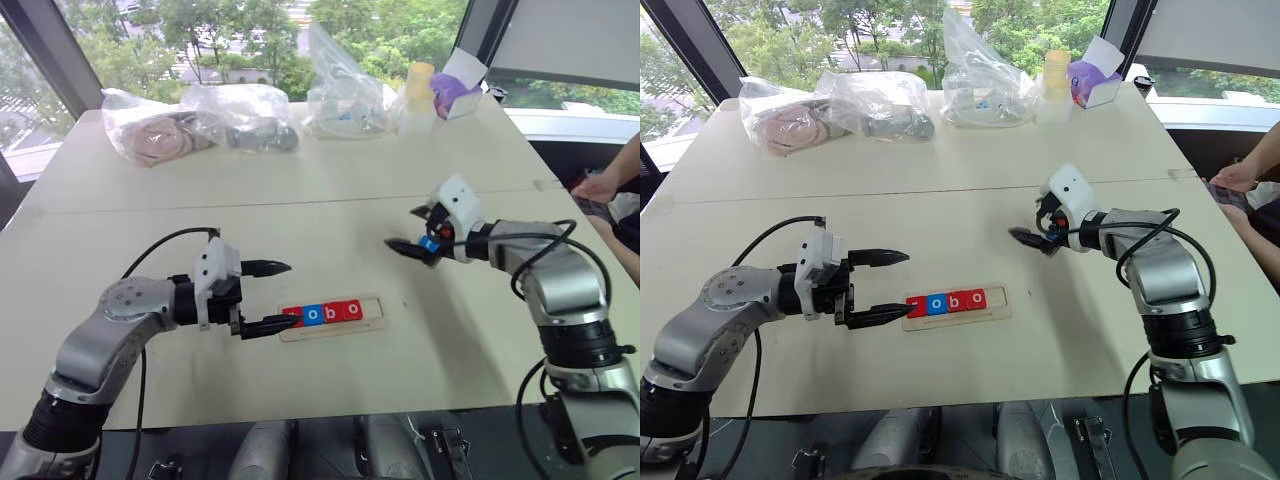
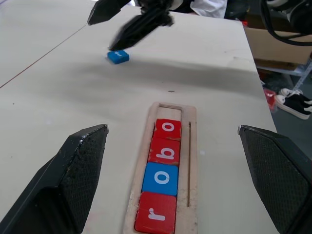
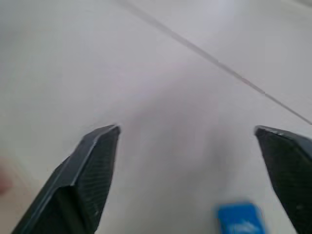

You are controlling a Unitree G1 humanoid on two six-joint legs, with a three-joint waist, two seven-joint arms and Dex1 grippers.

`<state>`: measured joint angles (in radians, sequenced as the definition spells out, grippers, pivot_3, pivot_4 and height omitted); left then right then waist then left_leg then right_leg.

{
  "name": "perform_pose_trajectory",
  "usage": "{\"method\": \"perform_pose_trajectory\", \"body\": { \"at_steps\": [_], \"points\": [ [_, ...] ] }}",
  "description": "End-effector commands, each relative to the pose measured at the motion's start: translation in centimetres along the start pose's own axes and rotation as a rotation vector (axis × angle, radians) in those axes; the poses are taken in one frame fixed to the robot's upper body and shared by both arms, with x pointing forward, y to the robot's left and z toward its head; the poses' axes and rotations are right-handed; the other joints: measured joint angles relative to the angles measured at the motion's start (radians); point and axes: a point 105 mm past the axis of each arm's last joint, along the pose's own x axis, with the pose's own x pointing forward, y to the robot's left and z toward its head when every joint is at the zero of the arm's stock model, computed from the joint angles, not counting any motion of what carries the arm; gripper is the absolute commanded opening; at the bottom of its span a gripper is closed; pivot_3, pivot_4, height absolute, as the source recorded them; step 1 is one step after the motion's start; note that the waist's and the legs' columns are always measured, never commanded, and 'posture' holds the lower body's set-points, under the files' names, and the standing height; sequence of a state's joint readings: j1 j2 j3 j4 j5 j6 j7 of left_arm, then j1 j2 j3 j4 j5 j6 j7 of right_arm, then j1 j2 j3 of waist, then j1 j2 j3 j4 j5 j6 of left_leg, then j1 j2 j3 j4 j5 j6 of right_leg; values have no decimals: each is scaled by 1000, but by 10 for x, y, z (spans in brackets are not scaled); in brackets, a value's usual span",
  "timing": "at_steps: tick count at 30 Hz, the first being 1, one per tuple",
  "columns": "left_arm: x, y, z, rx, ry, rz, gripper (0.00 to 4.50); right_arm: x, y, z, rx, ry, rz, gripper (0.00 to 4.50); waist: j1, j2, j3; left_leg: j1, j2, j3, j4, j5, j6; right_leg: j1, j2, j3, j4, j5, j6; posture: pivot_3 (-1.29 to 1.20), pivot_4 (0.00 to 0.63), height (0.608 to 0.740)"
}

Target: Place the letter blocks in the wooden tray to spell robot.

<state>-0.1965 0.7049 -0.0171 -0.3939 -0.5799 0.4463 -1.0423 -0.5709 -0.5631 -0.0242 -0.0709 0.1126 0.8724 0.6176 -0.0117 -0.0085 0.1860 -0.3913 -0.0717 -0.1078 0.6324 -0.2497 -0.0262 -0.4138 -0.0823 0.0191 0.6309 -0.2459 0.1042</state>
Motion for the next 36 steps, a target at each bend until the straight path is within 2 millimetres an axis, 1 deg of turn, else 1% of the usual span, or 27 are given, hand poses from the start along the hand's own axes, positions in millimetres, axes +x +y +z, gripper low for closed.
{"method": "perform_pose_trajectory", "body": {
  "at_steps": [1, 4, 9, 11, 15, 20, 24, 27, 30, 33, 36],
  "points": [
    [1, 0, 8, 31, -24, -10, 4500, -6, -18, 8, 65, -24, -178, 4474, 0, 0, 0, -1, 0, 0, 0, 0, 0, -1, 0, 0, 0, 0, 0, 0, 150, 740],
    [0, 1, 8, 31, -24, -14, 4500, -6, -20, 5, 167, -24, -320, 4474, -3, 0, 0, -1, 0, 0, -1, 0, 0, -2, 1, 1, 1, 0, 0, 0, 150, 740],
    [-3, 1, 7, 29, -12, -23, 4500, -7, -10, -2, 287, 1, -430, 4474, -2, 1, 0, -1, 0, 1, -2, 1, -1, -4, 1, 1, 2, 1, 0, 0, 150, 740],
    [-6, 3, 6, 32, -5, -18, 4500, -6, -3, -4, 318, 11, -439, 4474, -3, 1, 0, -1, 0, 1, -2, 1, -1, -4, 1, 1, 2, 1, 0, 0, 150, 740],
    [-9, 8, 7, 42, 1, -8, 4500, -1, 4, -12, 375, 44, -470, 4474, -3, 1, -1, -1, 0, 1, -2, 1, -1, -4, 1, 1, 2, 1, -1, 0, 150, 740],
    [-7, 9, 9, 48, -4, -8, 4500, 11, 16, -26, 484, 102, -462, 4474, -5, 1, -1, -1, 0, 1, -2, 1, -1, -4, 2, 1, 2, 1, -1, 0, 150, 740],
    [-6, 7, 9, 47, -6, -9, 4500, 17, 16, -31, 513, 119, -481, 4474, -7, 2, -1, -1, 0, 1, -2, 1, -1, -5, 2, 1, 3, 1, -1, 0, 150, 740],
    [-6, 7, 9, 46, -5, -7, 4500, 22, 16, -38, 586, 147, -488, 4474, -9, 2, -1, -1, 0, 1, -2, 1, -1, -5, 2, 1, 4, 1, -1, 0, 150, 740],
    [-7, 6, 9, 45, -5, -3, 4500, 25, 16, -40, 626, 158, -495, 4474, -8, 1, -2, -1, 0, 1, -2, 1, -1, -4, 2, 1, 4, 1, -1, 0, 150, 740],
    [-7, 6, 9, 45, -4, 1, 4500, 27, 17, -39, 648, 160, -493, 3653, -8, 1, -2, 0, 0, 1, -1, 1, -1, -4, 2, 1, 4, 1, -2, 0, 150, 740],
    [-7, 6, 8, 44, -1, 4, 4500, 25, 22, -36, 642, 162, -479, 2216, -13, 1, -2, 0, 0, 1, -1, 1, -1, -4, 3, 1, 4, 1, -2, 0, 150, 740]
  ]
}}
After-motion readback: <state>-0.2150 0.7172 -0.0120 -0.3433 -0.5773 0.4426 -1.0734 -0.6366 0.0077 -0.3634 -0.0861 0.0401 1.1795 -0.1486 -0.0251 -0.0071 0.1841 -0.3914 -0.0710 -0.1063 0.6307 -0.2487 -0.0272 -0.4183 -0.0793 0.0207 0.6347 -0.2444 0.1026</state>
